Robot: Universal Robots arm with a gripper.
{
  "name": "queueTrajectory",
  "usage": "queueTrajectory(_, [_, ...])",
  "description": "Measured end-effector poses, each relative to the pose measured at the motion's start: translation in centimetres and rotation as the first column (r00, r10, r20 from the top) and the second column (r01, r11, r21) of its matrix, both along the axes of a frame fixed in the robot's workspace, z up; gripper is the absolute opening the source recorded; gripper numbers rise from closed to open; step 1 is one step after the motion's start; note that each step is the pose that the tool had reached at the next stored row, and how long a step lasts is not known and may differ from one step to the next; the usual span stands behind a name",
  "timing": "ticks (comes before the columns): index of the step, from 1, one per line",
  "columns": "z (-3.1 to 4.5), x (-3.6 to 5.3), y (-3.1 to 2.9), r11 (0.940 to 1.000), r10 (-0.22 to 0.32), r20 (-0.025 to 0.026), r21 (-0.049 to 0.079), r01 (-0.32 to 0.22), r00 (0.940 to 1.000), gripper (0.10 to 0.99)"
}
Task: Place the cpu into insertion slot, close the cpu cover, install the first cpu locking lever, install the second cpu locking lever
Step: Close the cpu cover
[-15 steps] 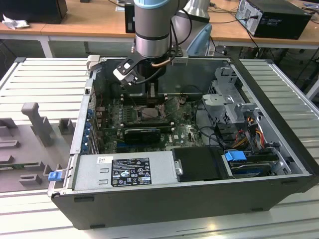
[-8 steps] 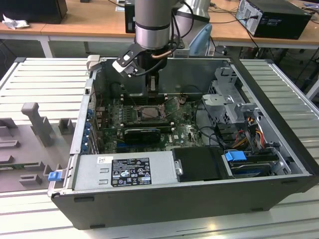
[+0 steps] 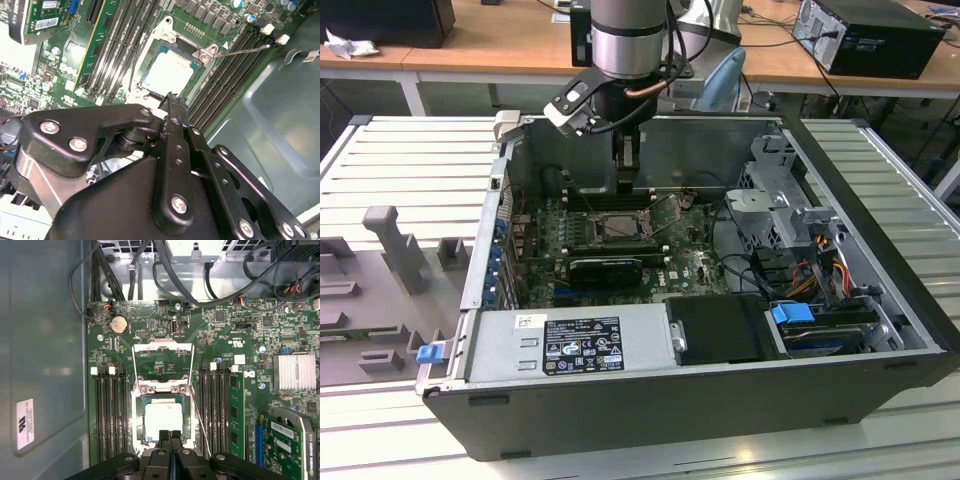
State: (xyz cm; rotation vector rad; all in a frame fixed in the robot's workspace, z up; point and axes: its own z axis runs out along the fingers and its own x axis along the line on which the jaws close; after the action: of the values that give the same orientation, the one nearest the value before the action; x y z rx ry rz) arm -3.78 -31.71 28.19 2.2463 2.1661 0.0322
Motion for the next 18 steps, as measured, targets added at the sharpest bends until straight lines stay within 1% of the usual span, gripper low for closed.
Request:
queueTrajectory(2, [0.28, 0.00, 0.00, 1.0000, 0.000, 0.0000, 0.000, 0.000, 1.0000, 0.106])
queueTrajectory(4, [0.32, 0.03, 0.01, 1.0000, 0.000, 0.0002, -0.003, 0.000, 1.0000, 0.106])
queueTrajectory(5, [0.34, 0.13, 0.00, 1.0000, -0.001, -0.0002, -0.006, 0.001, 1.0000, 0.106])
queueTrajectory(6, [0.33, 0.42, 0.00, 1.0000, -0.001, -0.0015, -0.006, 0.001, 1.0000, 0.106])
queueTrajectory(7, [0.32, 0.87, 0.00, 1.0000, -0.001, -0.0035, -0.006, 0.001, 1.0000, 0.106])
queueTrajectory(9, [0.05, 2.23, 0.00, 1.0000, -0.001, -0.0052, -0.006, 0.001, 1.0000, 0.106])
queueTrajectory(10, [-0.16, 2.88, 0.00, 1.0000, -0.001, -0.0053, -0.006, 0.001, 1.0000, 0.106])
queueTrajectory(11, [-0.44, 3.30, 0.02, 1.0000, 0.005, -0.0053, -0.006, -0.005, 1.0000, 0.106])
queueTrajectory(12, [-0.59, 3.55, 0.03, 0.9999, 0.008, -0.0053, -0.006, -0.008, 1.0000, 0.106])
queueTrajectory(13, [-0.75, 4.03, 0.04, 0.9999, 0.008, -0.0054, -0.007, -0.008, 1.0000, 0.106])
queueTrajectory(14, [-0.92, 4.80, 0.07, 0.9999, 0.008, -0.0059, -0.007, -0.009, 0.9999, 0.106])
queueTrajectory(16, [-1.21, 5.78, 0.09, 0.9999, 0.010, -0.0063, -0.007, -0.010, 0.9999, 0.106])
queueTrajectory(18, [-1.56, 6.06, 0.10, 0.9997, 0.024, -0.0063, -0.007, -0.024, 0.9997, 0.106])
